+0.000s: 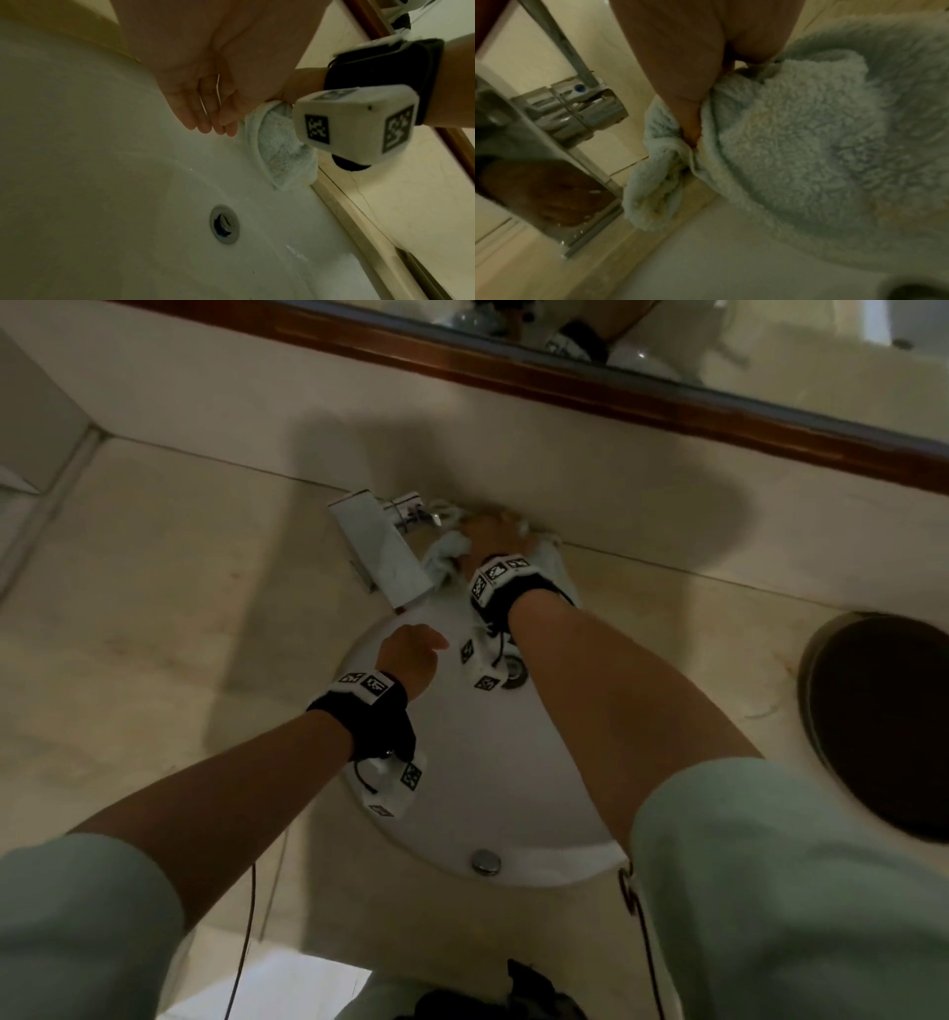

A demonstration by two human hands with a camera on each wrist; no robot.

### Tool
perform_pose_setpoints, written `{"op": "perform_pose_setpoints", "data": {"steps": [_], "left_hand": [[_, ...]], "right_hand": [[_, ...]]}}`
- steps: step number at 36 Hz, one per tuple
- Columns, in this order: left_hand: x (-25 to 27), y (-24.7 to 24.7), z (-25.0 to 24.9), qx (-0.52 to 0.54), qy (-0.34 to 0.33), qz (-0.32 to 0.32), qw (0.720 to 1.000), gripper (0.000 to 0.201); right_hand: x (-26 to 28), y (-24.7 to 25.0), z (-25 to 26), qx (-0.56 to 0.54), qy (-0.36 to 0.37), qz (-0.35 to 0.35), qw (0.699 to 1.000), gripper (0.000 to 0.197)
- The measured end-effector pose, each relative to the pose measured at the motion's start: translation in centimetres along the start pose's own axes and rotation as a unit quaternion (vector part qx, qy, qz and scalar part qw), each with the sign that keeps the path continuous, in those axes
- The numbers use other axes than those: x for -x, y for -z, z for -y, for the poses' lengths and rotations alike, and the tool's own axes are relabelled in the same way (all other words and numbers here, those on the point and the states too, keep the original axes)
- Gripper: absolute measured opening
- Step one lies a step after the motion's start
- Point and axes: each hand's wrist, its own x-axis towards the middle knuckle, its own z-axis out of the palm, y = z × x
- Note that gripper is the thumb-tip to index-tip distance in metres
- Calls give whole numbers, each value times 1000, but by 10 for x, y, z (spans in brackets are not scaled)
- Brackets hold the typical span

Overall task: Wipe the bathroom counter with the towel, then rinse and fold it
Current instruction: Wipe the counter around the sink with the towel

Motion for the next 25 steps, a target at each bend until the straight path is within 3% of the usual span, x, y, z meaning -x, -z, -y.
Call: {"op": "perform_pose_setpoints", "data": {"steps": [6, 11, 17, 25], "left_hand": [[-1, 2, 1, 3, 9, 4, 1000, 39], [-2, -10, -11, 11, 0, 5, 1000, 35], [-1, -32, -33, 23, -36, 20, 999, 31], [10, -60, -73, 32, -56, 18, 998, 28]], "right_hand": [[7, 11, -13, 14, 17, 23, 1000, 41], [4, 1, -39, -18, -40, 44, 998, 49], [11, -12, -121, -81, -68, 37, 994, 51], [82, 3, -214, -61, -109, 12, 992, 38]]}}
